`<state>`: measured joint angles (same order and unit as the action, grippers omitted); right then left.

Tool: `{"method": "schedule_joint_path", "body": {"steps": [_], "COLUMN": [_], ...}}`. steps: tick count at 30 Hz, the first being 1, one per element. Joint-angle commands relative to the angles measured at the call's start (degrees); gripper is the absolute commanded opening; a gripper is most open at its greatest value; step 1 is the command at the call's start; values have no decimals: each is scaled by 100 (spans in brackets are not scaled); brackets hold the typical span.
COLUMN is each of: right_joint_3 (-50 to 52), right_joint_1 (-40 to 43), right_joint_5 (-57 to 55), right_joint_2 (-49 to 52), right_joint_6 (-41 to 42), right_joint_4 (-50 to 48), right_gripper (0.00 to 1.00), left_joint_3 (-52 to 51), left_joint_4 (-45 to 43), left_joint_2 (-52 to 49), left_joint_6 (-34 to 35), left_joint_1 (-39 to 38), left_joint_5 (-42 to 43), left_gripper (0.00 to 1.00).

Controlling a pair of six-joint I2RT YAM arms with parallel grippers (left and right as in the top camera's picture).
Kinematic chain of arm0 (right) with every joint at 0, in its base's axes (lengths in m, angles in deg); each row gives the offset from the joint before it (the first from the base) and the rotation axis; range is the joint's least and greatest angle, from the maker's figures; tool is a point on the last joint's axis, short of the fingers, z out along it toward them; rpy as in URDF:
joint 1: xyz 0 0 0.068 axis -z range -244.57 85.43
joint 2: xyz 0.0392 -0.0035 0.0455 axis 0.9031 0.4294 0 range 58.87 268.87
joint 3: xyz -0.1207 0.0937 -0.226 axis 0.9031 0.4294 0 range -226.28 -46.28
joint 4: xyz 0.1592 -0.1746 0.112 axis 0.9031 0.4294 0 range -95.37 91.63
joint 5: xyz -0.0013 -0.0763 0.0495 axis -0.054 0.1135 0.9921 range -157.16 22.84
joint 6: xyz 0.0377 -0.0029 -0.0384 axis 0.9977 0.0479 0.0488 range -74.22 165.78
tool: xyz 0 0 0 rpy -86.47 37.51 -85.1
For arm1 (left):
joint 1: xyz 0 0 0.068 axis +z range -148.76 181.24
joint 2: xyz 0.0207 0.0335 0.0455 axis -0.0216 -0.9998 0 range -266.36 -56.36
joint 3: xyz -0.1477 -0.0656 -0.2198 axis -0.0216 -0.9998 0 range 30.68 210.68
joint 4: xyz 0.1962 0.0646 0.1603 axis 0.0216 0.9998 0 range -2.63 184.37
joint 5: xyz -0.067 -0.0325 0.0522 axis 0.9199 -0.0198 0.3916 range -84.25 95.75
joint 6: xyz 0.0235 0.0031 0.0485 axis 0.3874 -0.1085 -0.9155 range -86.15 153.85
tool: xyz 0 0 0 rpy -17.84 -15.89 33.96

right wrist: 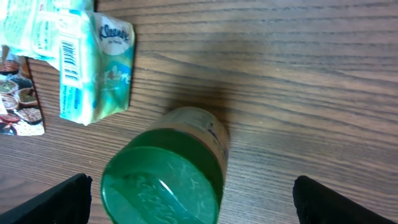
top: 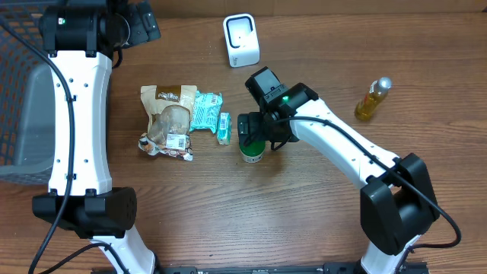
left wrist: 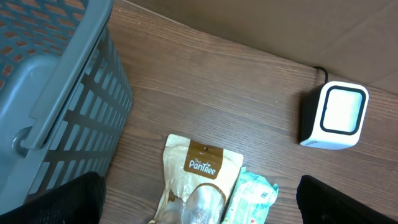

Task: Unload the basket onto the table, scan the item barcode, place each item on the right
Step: 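Lower the right gripper onto the green-capped jar and grasp it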

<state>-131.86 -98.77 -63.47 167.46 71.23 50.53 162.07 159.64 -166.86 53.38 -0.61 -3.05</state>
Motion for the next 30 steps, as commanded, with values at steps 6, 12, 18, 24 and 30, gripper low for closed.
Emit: {"method": "schedule_joint_path", "body": {"steps": [6, 12, 18, 24, 30], "right_joint_3": [50, 50, 50, 50, 50], "right_joint_1": [-358, -448, -448, -448, -446], "right_joint_5": [-426, -433, -992, -1008, -1010], "right_joint_2": [282, 474, 621, 625, 625], "right_joint_6": [-17, -17, 356, 455, 455], "right_joint_4": [-195, -273, -116, -103, -138], "right_gripper": [100, 100, 100, 100, 100], "left_joint_3": [107, 109, 107, 109, 109], "left_joint_4": [-7, -7, -7, -7, -7], "left_joint_2": [35, 35, 35, 35, 35], "left_joint_6": [20, 17, 20, 20, 20], "left_joint_1": [-7, -7, -7, -7, -7], "left_joint_5": [-15, -15, -15, -15, -15], "left_gripper": [99, 100, 99, 100, 100]}}
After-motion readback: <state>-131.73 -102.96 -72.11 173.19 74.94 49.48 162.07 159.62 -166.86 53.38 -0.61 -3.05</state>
